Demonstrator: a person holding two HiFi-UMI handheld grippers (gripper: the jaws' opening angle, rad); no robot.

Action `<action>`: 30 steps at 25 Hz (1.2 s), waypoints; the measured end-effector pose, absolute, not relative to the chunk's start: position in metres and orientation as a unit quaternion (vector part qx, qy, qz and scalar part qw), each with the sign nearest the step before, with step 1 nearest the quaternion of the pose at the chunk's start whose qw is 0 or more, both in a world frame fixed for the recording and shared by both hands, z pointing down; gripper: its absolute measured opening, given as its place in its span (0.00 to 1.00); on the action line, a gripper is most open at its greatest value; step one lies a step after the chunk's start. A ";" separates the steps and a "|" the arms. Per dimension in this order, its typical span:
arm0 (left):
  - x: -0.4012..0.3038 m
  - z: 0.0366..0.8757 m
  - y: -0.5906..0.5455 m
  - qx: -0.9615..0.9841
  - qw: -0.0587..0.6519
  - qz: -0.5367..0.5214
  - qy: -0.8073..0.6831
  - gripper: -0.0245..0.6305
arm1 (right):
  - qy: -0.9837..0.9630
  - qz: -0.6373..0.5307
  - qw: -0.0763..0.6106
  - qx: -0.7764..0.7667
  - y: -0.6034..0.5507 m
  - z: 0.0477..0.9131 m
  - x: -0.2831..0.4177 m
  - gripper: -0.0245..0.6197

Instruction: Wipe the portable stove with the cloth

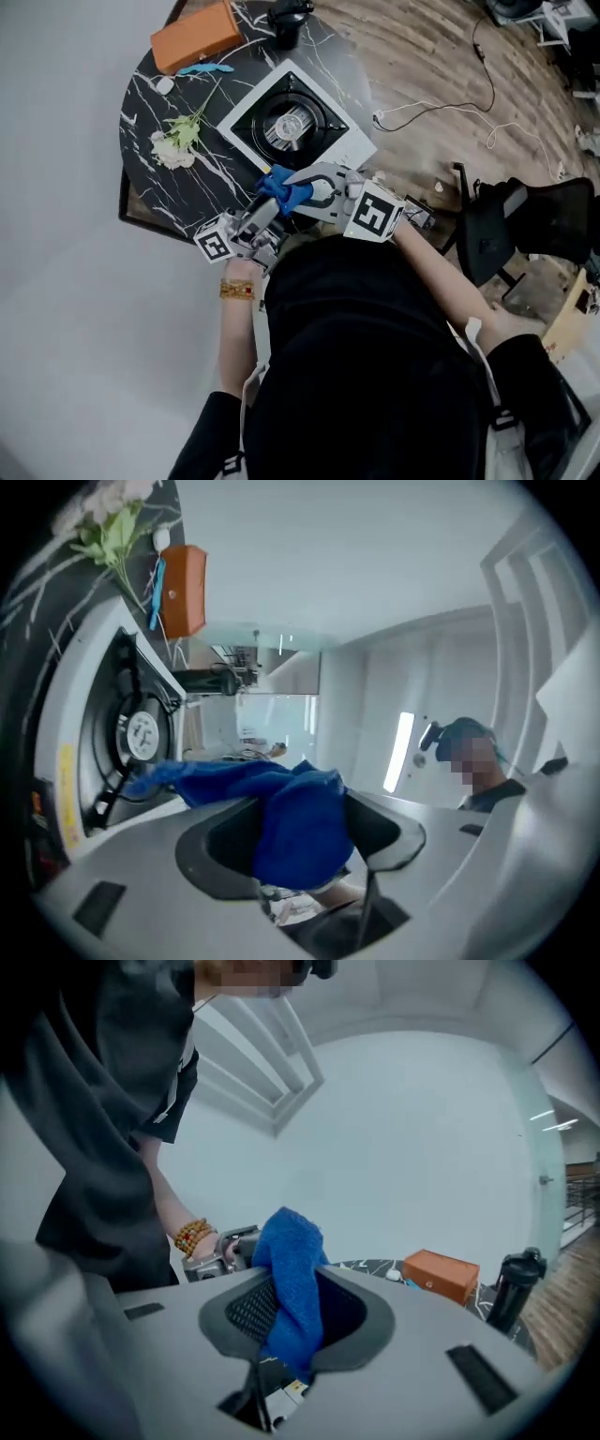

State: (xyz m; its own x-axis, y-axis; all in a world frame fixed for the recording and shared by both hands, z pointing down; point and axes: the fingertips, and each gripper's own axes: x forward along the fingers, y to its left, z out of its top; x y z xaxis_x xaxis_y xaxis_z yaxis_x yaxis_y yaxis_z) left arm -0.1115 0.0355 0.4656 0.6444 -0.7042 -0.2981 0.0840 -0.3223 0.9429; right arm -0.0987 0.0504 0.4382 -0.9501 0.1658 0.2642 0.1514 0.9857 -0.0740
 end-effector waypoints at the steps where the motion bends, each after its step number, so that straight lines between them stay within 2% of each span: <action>1: -0.109 0.458 0.034 0.722 0.539 -0.388 -0.193 0.45 | -0.989 0.026 0.127 -0.072 0.053 0.435 -0.100 0.15; 3: -0.111 0.448 0.029 0.696 0.535 -0.445 -0.177 0.34 | -0.990 0.019 0.123 -0.059 0.052 0.434 -0.099 0.16; 4: -0.111 0.446 0.027 0.691 0.528 -0.460 -0.181 0.31 | -0.990 0.011 0.127 -0.052 0.050 0.436 -0.096 0.16; 6: -0.112 0.446 0.018 0.689 0.510 -0.473 -0.203 0.26 | -0.989 -0.005 0.143 -0.025 0.042 0.443 -0.092 0.16; 7: -0.116 0.448 0.010 0.689 0.502 -0.475 -0.218 0.19 | -0.987 -0.012 0.158 -0.007 0.037 0.448 -0.089 0.17; 9: -0.126 0.456 -0.013 0.697 0.494 -0.454 -0.253 0.16 | -0.981 -0.011 0.191 0.037 0.026 0.460 -0.083 0.27; 10: -0.132 0.462 -0.029 0.707 0.492 -0.426 -0.276 0.15 | -0.977 0.001 0.204 0.057 0.023 0.468 -0.077 0.29; 13: -0.144 0.484 -0.088 0.754 0.473 -0.271 -0.367 0.15 | -0.968 0.043 0.235 0.076 0.025 0.488 -0.050 0.29; 17: -0.146 0.536 -0.162 0.798 0.382 0.064 -0.461 0.15 | -0.958 0.066 0.268 0.081 0.038 0.503 -0.016 0.29; 22: -0.125 0.612 -0.209 0.799 0.298 0.339 -0.396 0.15 | -0.954 0.072 0.271 0.104 0.045 0.500 0.001 0.28; 24: -0.123 0.635 -0.215 0.788 0.277 0.400 -0.378 0.14 | -0.953 0.076 0.271 0.111 0.051 0.502 0.004 0.29; 27: -0.125 0.639 -0.218 0.784 0.311 0.395 -0.364 0.12 | -0.951 0.076 0.278 0.108 0.061 0.507 0.008 0.28; 30: -0.124 0.641 -0.212 0.783 0.296 0.426 -0.344 0.12 | -0.950 0.082 0.281 0.105 0.065 0.513 0.010 0.28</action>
State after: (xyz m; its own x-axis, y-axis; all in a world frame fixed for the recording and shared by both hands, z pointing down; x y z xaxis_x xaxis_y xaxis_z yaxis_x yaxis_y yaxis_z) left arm -0.1242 -0.2122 0.6411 0.4005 -0.2863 0.8704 -0.7904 -0.5885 0.1701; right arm 0.0096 0.0651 0.5127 -0.8196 -0.1542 0.5519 -0.2467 0.9642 -0.0970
